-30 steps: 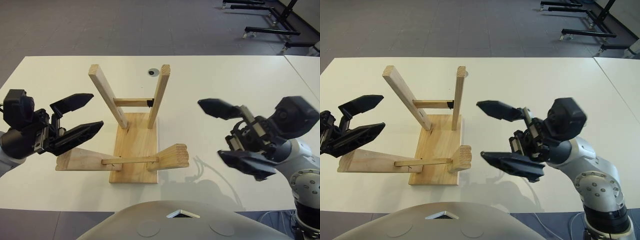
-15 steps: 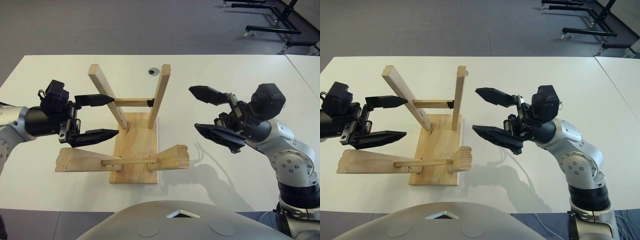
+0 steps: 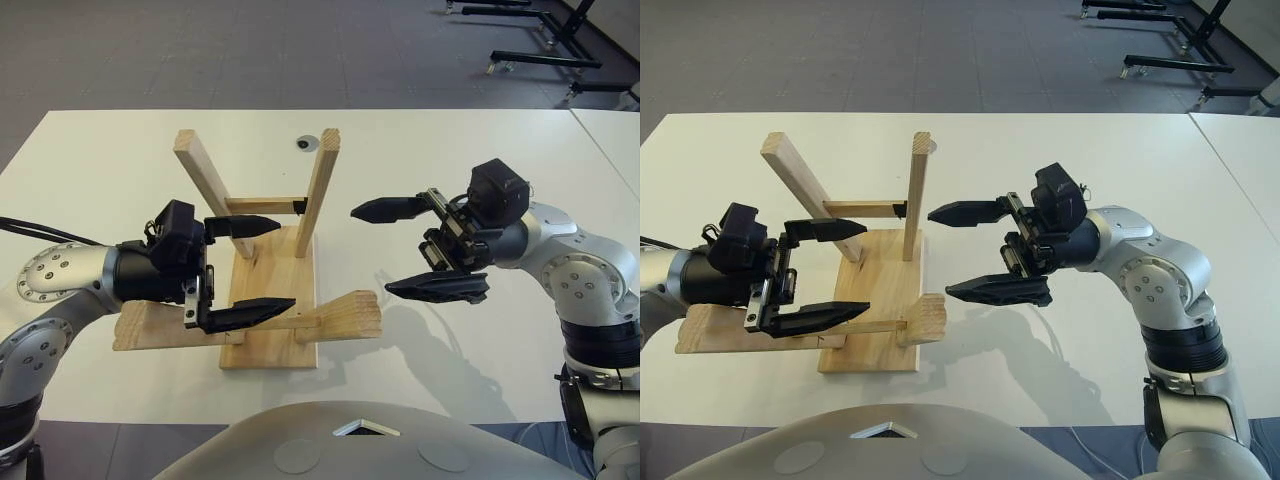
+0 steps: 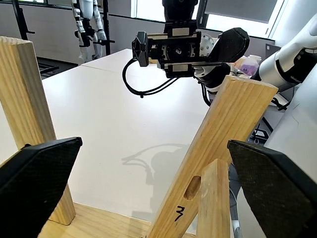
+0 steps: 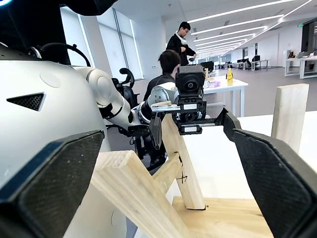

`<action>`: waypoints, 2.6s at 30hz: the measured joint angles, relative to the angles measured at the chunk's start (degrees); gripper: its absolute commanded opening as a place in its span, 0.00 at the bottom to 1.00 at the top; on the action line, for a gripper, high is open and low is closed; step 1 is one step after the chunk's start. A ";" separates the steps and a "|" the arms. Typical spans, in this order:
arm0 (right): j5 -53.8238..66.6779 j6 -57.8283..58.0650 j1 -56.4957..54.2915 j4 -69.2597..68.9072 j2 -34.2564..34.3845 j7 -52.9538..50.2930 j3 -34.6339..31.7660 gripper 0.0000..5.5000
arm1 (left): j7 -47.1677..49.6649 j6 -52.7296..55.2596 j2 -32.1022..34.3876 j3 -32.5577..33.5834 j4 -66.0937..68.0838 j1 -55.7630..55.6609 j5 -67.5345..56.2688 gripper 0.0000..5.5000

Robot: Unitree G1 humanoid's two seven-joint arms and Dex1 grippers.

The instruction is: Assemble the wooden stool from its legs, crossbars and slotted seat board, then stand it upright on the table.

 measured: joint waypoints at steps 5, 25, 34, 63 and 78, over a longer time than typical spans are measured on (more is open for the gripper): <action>-2.58 0.81 -0.84 -0.34 0.40 0.74 2.31 0.86 | 1.30 -0.02 -0.47 -1.11 -0.45 0.52 1.07 0.98; -2.56 1.23 2.84 -5.50 5.03 -5.31 2.22 0.86 | -20.25 1.56 6.55 -11.86 11.24 -18.41 6.38 0.98; -2.60 1.25 2.83 -4.96 4.79 -4.41 2.17 0.86 | -20.76 1.61 5.45 -14.45 12.95 -17.60 10.74 0.98; -3.11 2.55 0.98 -3.54 4.75 -3.19 2.44 0.86 | -17.52 2.24 3.60 -13.27 9.64 -12.16 11.52 0.98; -3.80 2.62 0.04 -2.41 4.08 -1.19 2.53 0.86 | -16.19 -0.40 3.01 -14.90 11.14 -8.37 15.69 0.98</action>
